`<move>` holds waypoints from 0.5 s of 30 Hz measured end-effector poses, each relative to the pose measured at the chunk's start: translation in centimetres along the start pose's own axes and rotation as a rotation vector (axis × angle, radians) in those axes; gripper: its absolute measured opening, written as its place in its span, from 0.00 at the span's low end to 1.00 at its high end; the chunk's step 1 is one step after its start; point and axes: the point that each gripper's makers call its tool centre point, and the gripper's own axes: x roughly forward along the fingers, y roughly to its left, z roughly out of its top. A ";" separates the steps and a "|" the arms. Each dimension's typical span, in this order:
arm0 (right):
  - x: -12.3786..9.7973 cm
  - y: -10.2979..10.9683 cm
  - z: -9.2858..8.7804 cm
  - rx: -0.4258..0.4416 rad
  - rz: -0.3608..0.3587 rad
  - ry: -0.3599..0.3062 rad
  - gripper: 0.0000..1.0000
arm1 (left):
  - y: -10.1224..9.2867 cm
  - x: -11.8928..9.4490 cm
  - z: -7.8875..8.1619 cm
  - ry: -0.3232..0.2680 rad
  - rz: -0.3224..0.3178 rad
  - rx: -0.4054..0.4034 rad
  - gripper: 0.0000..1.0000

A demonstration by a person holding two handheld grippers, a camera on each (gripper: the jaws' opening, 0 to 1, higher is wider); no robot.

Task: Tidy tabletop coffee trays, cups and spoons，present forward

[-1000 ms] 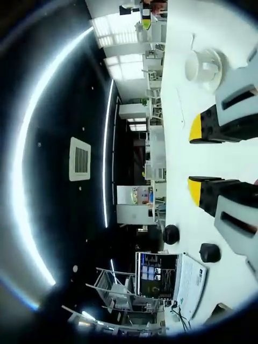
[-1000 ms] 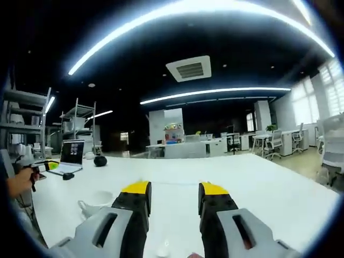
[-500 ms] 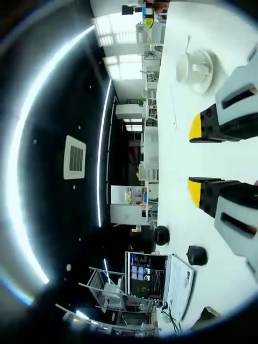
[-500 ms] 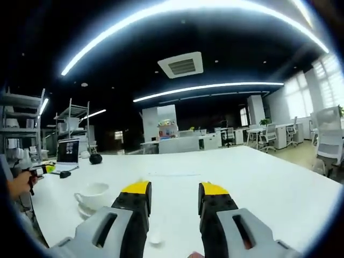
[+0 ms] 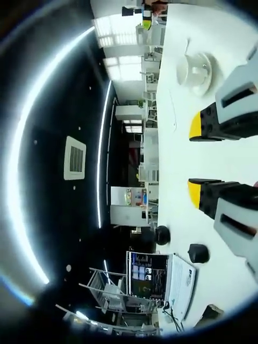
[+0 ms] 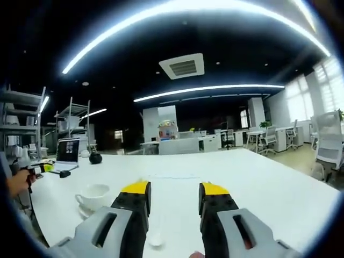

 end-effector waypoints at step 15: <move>3.7 1.0 -0.7 -0.037 0.073 0.222 0.33 | -3.7 -1.3 1.3 0.042 -0.253 0.070 0.30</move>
